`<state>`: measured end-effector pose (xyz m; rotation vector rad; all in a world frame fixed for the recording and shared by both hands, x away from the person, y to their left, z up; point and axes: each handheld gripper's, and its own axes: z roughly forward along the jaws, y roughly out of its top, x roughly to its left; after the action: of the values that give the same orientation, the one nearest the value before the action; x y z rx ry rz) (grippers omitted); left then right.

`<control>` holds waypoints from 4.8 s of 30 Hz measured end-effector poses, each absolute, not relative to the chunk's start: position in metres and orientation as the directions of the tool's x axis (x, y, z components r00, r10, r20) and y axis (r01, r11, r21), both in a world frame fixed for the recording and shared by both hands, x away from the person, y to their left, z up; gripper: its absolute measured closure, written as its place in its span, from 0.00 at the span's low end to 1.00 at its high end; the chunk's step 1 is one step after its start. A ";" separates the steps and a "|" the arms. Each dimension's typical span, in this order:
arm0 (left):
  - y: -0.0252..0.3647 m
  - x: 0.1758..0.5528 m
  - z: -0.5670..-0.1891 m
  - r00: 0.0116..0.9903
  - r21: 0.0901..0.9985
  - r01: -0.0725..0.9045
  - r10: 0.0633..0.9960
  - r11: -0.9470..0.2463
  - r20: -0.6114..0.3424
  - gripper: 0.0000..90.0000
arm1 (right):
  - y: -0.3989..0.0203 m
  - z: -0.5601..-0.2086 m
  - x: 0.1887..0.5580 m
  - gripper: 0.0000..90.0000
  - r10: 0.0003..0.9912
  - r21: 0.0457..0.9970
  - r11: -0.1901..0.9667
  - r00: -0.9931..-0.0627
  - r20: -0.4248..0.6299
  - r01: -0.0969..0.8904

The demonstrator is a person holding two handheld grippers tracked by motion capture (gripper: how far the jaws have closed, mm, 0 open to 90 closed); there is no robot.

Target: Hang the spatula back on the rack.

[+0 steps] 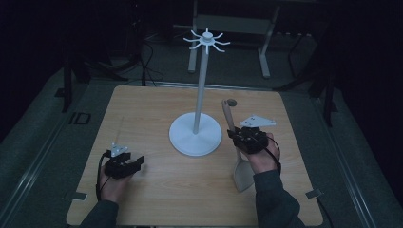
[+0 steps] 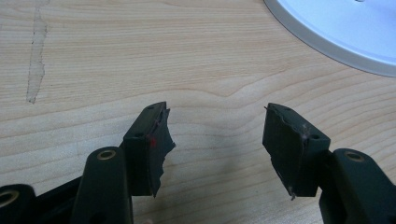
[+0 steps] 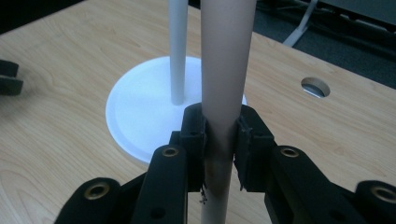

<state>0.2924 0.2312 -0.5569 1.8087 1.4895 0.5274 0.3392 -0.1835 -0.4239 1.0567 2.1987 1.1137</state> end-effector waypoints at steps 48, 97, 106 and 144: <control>0.232 0.292 -0.557 0.239 0.745 0.665 0.961 -0.059 -0.138 0.46 | -0.185 -0.391 0.332 0.84 0.787 0.903 0.313 -0.612 -0.074 0.293; 0.232 0.292 -0.557 0.240 0.746 0.664 0.962 -0.063 -0.133 0.46 | -0.179 -0.364 0.337 0.84 0.784 0.938 0.253 -0.619 -0.055 0.237; 0.232 0.292 -0.557 0.242 0.745 0.664 0.961 -0.064 -0.132 0.46 | -0.177 -0.358 0.338 0.84 0.780 0.942 0.249 -0.624 -0.057 0.226; 0.232 0.293 -0.557 0.241 0.745 0.664 0.961 -0.065 -0.131 0.46 | -0.163 -0.333 0.358 0.83 0.766 0.945 0.265 -0.637 -0.084 0.195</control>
<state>0.2926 0.2320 -0.5570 1.8036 1.4955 0.5301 0.3577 -0.1631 -0.3333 0.8655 1.9987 1.3778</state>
